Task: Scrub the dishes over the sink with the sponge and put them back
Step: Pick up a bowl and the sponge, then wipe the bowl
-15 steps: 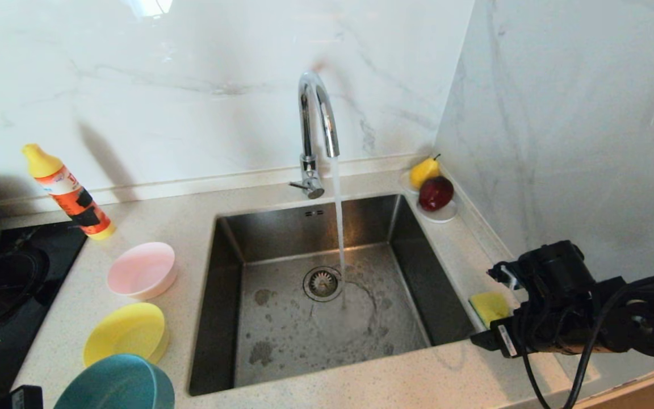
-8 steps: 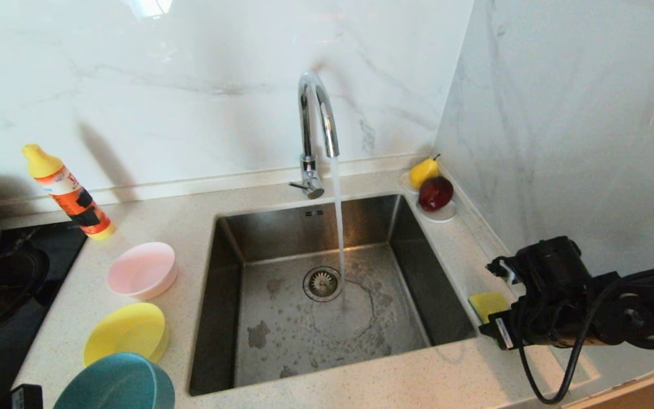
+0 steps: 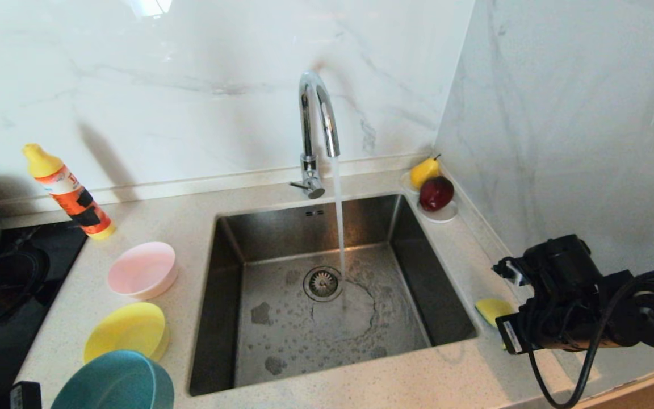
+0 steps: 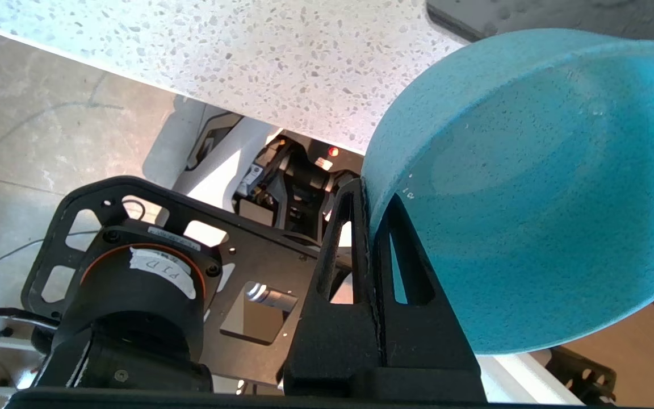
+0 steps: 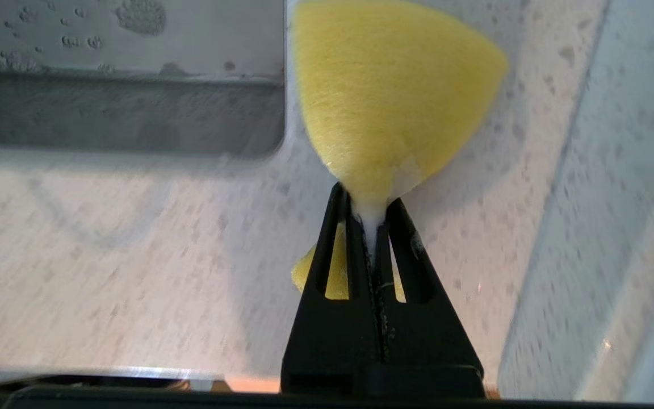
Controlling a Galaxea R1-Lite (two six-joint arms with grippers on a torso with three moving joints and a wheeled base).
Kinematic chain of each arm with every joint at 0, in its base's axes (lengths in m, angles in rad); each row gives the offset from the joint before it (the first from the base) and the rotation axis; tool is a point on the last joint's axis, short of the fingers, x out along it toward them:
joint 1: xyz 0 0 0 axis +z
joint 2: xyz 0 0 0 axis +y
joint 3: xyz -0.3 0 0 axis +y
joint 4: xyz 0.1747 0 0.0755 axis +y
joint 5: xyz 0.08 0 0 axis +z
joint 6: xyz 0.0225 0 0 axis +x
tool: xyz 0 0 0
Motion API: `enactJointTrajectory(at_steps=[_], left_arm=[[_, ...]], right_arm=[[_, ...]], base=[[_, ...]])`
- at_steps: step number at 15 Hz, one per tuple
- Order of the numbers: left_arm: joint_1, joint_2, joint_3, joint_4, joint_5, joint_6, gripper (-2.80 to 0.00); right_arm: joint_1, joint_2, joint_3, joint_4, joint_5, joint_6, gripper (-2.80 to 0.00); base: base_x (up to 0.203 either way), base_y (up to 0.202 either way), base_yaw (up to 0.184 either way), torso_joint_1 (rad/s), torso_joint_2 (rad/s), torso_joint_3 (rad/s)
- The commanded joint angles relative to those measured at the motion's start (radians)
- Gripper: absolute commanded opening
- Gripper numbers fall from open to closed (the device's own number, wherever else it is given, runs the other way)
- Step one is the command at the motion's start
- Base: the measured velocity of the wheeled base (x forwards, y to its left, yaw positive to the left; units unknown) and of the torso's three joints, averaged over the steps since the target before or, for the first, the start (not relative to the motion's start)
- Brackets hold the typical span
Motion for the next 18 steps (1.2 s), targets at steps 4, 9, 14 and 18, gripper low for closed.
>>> enactJointTrajectory(at_steps=[4,9,14,18], left_arm=[[-0.002,0.016,-0.007,-0.001,-0.001,-0.001,-2.80],[-0.012,0.043,-0.027,-0.003,-0.018,0.005,-2.80],[-0.049,0.069,-0.062,-0.010,-0.013,0.062,-2.80],[-0.106,0.054,-0.094,-0.076,0.072,0.208,-2.80]], right_arm=[[0.046,-0.204,-0.008,0.120,0.008,0.005,-2.80],[0.232,-0.425,-0.092,0.366,0.046,0.075,-2.80],[0.459,-0.484,-0.282,0.584,0.045,0.234,-2.80],[0.591,-0.441,-0.451,0.674,0.040,0.326,-2.80]], base=[[0.000,0.000,0.000,0.000,0.00,0.000],[0.000,0.000,0.000,0.000,0.00,0.000],[0.000,0.000,0.000,0.000,0.00,0.000],[0.000,0.000,0.000,0.000,0.00,0.000]])
